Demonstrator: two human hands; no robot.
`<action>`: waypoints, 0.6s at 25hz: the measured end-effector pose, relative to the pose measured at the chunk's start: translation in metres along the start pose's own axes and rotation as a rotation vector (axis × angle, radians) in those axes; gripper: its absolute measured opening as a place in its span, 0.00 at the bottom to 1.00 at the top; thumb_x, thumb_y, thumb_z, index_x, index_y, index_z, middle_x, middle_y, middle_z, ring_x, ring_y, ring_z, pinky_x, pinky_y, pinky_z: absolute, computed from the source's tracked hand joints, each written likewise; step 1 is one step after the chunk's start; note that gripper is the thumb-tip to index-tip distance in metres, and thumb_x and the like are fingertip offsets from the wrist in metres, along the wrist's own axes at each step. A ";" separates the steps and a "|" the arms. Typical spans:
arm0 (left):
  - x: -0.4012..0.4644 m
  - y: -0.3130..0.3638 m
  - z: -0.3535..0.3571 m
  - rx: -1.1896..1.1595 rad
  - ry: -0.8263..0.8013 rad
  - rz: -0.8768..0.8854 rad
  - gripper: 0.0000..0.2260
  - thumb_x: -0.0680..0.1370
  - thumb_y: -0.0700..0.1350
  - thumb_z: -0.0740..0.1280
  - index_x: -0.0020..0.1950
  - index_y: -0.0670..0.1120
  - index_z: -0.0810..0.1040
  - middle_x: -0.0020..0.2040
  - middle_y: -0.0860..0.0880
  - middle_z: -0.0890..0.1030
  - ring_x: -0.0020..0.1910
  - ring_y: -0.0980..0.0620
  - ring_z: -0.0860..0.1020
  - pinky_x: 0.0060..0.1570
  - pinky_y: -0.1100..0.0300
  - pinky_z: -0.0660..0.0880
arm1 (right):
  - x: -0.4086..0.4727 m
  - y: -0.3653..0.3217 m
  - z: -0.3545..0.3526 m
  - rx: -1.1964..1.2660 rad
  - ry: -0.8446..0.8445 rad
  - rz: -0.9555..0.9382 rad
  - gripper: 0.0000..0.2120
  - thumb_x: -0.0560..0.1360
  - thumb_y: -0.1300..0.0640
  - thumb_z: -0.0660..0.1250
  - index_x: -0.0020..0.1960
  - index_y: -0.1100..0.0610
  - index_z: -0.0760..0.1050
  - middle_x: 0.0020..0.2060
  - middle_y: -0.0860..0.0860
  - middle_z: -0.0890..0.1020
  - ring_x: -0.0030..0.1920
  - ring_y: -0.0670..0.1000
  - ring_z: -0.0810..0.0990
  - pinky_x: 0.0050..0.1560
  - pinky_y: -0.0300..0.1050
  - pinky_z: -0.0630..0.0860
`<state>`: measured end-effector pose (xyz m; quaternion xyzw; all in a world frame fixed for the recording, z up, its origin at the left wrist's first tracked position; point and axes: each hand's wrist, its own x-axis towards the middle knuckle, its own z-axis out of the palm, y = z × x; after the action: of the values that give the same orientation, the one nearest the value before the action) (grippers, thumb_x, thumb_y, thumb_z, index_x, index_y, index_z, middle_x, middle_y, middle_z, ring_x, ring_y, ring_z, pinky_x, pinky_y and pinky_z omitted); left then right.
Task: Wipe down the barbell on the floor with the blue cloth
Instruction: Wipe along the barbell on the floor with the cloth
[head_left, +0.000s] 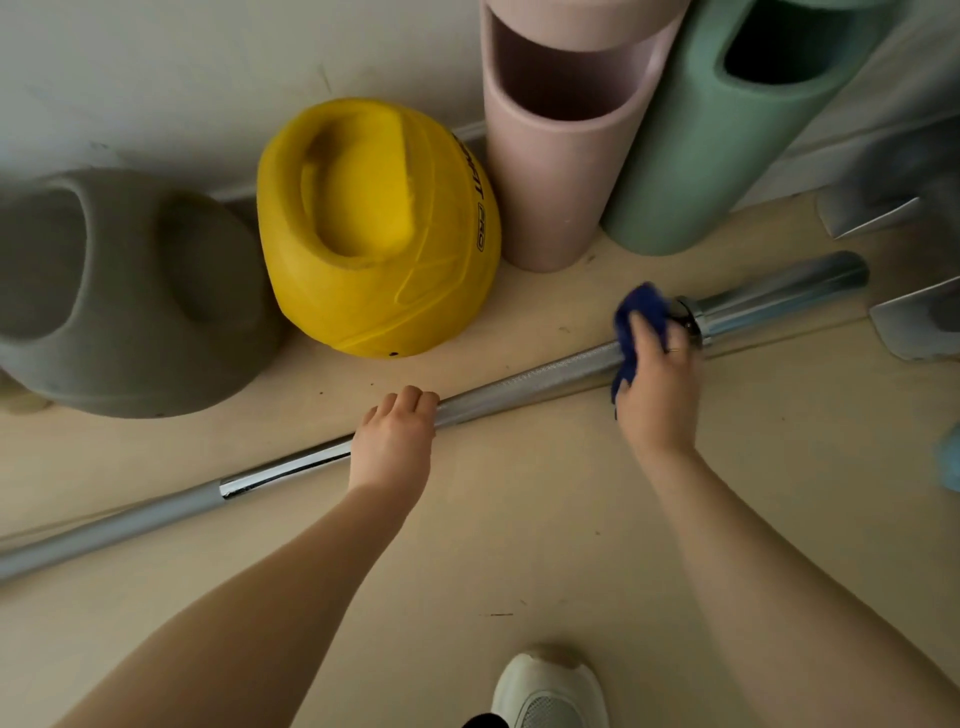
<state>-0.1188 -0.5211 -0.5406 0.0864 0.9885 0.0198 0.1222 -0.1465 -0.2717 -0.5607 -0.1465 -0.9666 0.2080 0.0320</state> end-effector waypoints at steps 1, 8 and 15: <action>0.001 0.000 0.000 -0.013 -0.010 0.001 0.20 0.53 0.33 0.80 0.42 0.41 0.81 0.36 0.44 0.80 0.30 0.43 0.78 0.28 0.58 0.75 | 0.000 -0.010 0.002 0.028 0.005 0.158 0.30 0.67 0.69 0.67 0.68 0.58 0.67 0.65 0.62 0.70 0.61 0.66 0.69 0.62 0.57 0.70; 0.011 -0.007 -0.005 -0.134 -0.080 -0.099 0.17 0.74 0.35 0.67 0.62 0.42 0.76 0.55 0.43 0.80 0.51 0.40 0.78 0.48 0.53 0.74 | -0.010 -0.018 -0.002 0.099 -0.105 -0.081 0.32 0.68 0.73 0.65 0.71 0.60 0.63 0.67 0.63 0.67 0.62 0.64 0.68 0.64 0.50 0.67; 0.016 -0.016 -0.013 -0.221 -0.105 -0.109 0.17 0.80 0.42 0.61 0.68 0.47 0.71 0.64 0.47 0.76 0.58 0.43 0.76 0.53 0.54 0.74 | -0.035 -0.091 0.021 1.270 -0.298 0.812 0.19 0.73 0.73 0.51 0.43 0.47 0.60 0.41 0.54 0.69 0.35 0.51 0.70 0.39 0.47 0.72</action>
<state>-0.1402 -0.5343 -0.5326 0.0196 0.9758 0.1174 0.1833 -0.1400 -0.3700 -0.5419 -0.4138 -0.5259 0.7363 -0.0997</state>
